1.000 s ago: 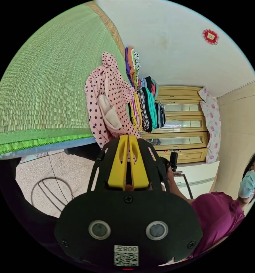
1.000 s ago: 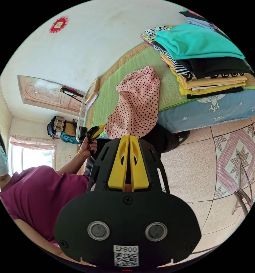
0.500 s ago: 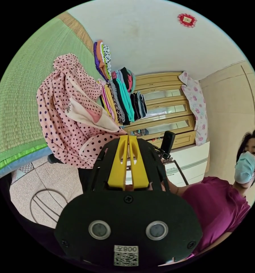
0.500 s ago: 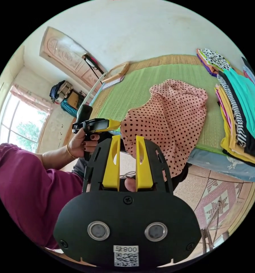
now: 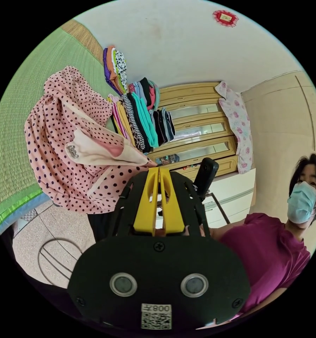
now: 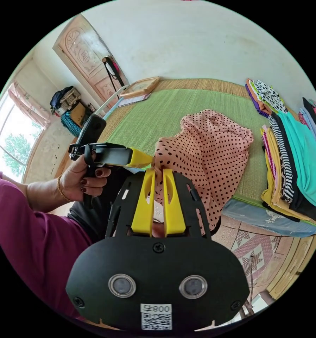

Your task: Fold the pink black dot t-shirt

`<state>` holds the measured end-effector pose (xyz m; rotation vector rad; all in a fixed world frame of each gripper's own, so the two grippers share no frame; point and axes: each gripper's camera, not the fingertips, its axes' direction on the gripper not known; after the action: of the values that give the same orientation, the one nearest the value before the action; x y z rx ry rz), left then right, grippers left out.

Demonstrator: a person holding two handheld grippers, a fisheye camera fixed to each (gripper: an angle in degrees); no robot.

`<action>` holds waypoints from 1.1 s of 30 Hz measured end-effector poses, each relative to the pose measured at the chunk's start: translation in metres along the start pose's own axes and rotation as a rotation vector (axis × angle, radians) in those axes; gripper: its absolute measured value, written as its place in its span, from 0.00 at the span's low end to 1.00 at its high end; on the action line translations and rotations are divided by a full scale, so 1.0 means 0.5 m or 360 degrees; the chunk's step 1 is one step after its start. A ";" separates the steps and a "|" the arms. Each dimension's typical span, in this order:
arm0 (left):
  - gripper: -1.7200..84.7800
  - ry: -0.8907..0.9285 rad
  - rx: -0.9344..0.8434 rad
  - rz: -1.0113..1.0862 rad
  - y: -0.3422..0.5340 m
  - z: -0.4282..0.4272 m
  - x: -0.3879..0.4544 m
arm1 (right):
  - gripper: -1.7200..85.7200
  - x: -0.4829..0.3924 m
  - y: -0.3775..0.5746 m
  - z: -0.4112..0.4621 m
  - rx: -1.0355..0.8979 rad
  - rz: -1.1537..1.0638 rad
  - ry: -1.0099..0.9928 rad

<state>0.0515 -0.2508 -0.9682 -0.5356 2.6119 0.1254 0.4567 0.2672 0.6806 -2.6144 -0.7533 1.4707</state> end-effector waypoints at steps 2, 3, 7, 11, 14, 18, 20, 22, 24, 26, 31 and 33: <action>0.02 -0.0018 -0.0020 0.0010 -0.024 -0.006 0.007 | 0.05 0.017 -0.010 -0.014 -0.0009 0.0016 0.0004; 0.03 0.0010 0.0013 0.0030 -0.040 -0.018 0.012 | 0.04 0.022 -0.012 -0.019 -0.0011 0.0019 0.0005; 0.04 -0.0081 0.0164 0.0000 -0.108 -0.091 0.008 | 0.03 0.058 -0.016 -0.082 0.0006 0.0036 -0.0016; 0.08 -0.0242 0.0231 -0.0120 -0.180 -0.149 -0.024 | 0.03 0.099 -0.014 -0.164 0.0063 0.0058 -0.0097; 0.10 -0.0386 0.0218 -0.0184 -0.250 -0.176 -0.048 | 0.03 0.130 -0.016 -0.213 0.0094 0.0087 -0.0116; 0.12 -0.0559 0.0127 -0.0301 -0.350 -0.187 -0.072 | 0.03 0.165 -0.026 -0.257 0.0104 0.0107 -0.0143; 0.13 -0.0603 0.0099 -0.0309 -0.394 -0.191 -0.069 | 0.03 0.188 -0.033 -0.279 0.0100 0.0117 -0.0150; 0.13 -0.0660 0.0039 -0.0314 -0.448 -0.193 -0.057 | 0.03 0.207 -0.037 -0.294 0.0100 0.0125 -0.0166; 0.13 -0.0693 -0.0014 -0.0300 -0.484 -0.194 -0.043 | 0.03 0.227 -0.041 -0.307 0.0096 0.0135 -0.0193; 0.12 -0.0765 -0.0079 -0.0285 -0.514 -0.195 -0.024 | 0.03 0.254 -0.045 -0.323 0.0093 0.0148 -0.0225; 0.04 -0.0806 -0.0148 -0.0288 -0.552 -0.230 0.044 | 0.03 0.304 -0.044 -0.359 0.0086 0.0179 -0.0261; 0.04 -0.0722 -0.0105 -0.0276 -0.548 -0.260 0.076 | 0.03 0.321 -0.040 -0.377 0.0090 0.0191 -0.0250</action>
<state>0.0724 -0.5392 -0.8696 -0.6672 2.1181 0.2467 0.6713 0.3906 0.6620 -2.5667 -0.5657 1.7191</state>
